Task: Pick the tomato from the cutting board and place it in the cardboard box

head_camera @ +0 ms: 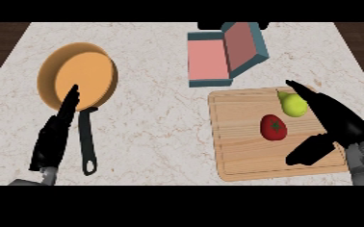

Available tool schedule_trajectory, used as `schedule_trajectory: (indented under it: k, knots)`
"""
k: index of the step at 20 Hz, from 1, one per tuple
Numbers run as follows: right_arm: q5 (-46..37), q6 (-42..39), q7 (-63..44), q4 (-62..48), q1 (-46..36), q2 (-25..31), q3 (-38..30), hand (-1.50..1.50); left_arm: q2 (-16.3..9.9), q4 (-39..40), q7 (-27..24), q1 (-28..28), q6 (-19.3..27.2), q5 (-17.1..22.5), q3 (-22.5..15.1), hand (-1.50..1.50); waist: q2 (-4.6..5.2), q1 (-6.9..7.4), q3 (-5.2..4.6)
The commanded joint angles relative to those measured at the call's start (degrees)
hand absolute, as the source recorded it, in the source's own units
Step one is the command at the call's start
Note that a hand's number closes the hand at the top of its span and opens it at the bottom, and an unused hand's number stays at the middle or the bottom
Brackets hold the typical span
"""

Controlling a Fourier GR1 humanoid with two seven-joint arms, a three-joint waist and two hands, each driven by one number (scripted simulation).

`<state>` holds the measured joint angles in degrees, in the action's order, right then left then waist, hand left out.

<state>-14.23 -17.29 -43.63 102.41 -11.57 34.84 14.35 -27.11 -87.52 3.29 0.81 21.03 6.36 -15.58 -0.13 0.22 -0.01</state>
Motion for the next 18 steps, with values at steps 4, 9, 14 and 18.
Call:
schedule_trajectory:
  k: [4,9,14,18]
  knots:
    - [-5.1,-2.7,-3.9,2.6,3.1,-3.9,-1.2,-1.50,3.7,1.9,0.8,0.2,-2.3,-3.4,1.6,0.00,0.09,-0.36,0.00]
    - [-10.6,-2.2,0.8,-5.7,2.6,-7.4,-0.8,-1.50,3.0,4.2,-2.0,0.7,-7.1,-2.2,6.7,0.00,0.15,-0.13,0.01]
    - [-12.6,-5.2,1.8,-0.5,7.5,-7.9,-3.1,-1.50,6.1,6.3,-1.5,2.5,-8.4,-5.2,8.5,0.00,0.11,-0.42,0.00]
    - [-18.2,-2.5,4.4,-7.2,5.0,-12.6,-1.1,-1.50,8.1,0.3,-1.0,-2.6,-7.8,-7.9,7.4,0.00,0.13,-0.06,0.01]
